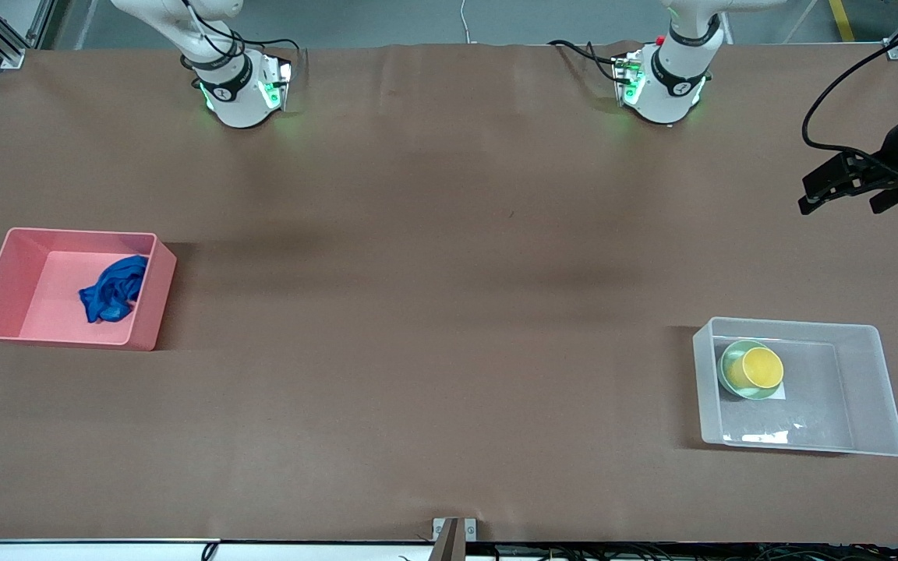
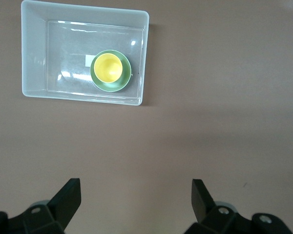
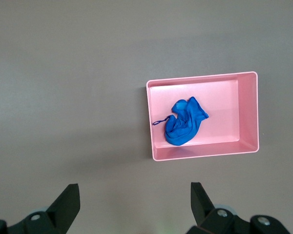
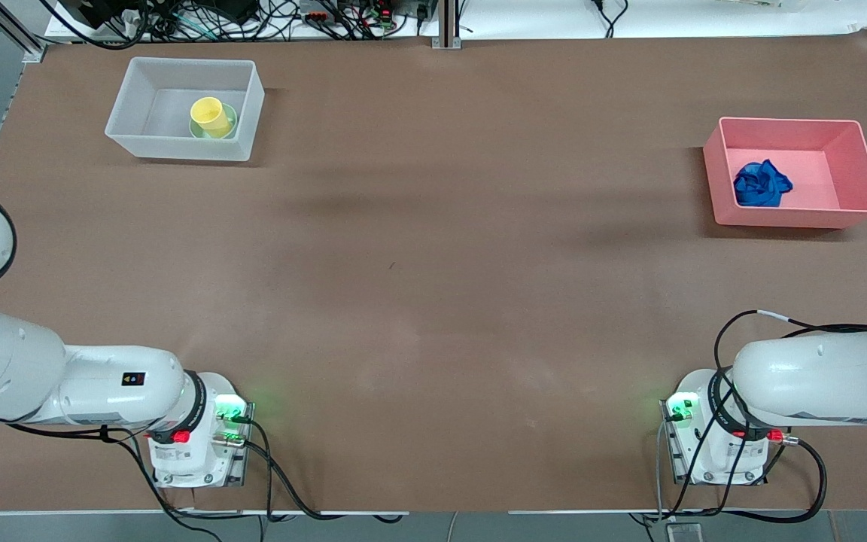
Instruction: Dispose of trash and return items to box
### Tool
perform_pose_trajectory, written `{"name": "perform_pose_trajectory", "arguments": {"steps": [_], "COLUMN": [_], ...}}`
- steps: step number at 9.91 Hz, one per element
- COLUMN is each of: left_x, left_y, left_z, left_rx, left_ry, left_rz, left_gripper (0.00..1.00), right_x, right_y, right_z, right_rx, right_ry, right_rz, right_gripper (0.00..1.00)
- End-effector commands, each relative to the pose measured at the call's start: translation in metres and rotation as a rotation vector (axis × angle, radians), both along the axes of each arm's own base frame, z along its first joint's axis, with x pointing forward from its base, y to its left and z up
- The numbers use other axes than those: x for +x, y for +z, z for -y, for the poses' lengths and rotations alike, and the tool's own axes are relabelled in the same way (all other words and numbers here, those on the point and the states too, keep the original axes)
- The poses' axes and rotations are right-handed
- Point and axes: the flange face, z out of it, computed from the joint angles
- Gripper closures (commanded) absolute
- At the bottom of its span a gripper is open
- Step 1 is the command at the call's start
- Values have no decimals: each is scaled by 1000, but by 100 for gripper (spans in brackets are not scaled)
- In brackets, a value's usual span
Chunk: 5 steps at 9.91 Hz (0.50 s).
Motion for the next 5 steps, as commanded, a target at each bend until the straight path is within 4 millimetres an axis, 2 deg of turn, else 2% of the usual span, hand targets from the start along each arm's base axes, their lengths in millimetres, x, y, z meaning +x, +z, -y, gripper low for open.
{"name": "perform_pose_trajectory", "arguments": {"steps": [1,5], "left_x": [-8,-8], "left_y": [-13,-11], "left_z": [-1,-2], "left_rx": [26,22], "left_ry": [-95,-49], "left_rz": [-31,-30], "left_gripper": [0,0], "right_x": [-1,-1], "right_y": [0,0], "right_z": [4,4], "right_rx": [-12,-12], "right_ry": [6,6], "right_rz": [-4,-4], "right_gripper": [0,0]}}
